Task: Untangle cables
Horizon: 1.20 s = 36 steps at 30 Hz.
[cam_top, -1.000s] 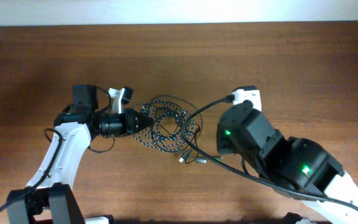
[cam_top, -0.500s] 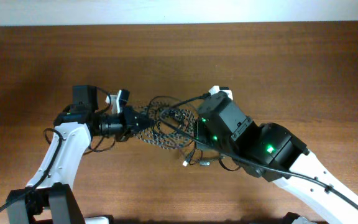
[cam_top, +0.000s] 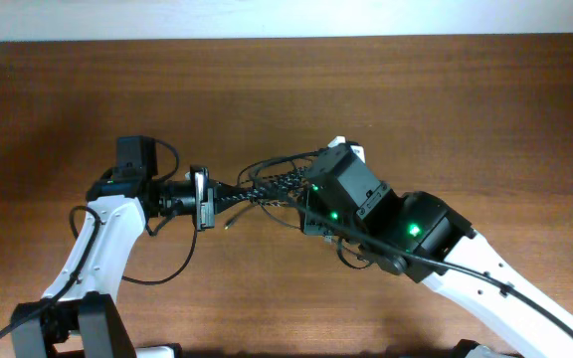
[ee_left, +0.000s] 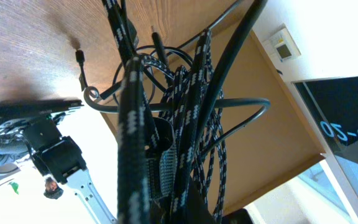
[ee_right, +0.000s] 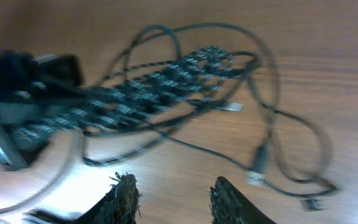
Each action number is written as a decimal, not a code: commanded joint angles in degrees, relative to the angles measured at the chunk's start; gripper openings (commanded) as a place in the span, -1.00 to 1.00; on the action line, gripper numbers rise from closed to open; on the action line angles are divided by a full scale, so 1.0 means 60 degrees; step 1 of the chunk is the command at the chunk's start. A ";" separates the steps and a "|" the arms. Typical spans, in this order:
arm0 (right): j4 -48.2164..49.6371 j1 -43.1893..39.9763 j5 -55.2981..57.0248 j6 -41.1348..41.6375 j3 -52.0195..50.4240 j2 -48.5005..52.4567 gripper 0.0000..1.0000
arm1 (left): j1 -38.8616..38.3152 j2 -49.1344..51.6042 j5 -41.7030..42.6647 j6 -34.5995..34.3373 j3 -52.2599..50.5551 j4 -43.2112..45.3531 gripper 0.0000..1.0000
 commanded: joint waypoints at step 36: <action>0.0488 -0.0029 0.5861 0.0317 -0.1137 -0.1770 -0.92 | 0.0007 0.0004 -0.6754 0.1064 -0.0011 0.0015 -0.48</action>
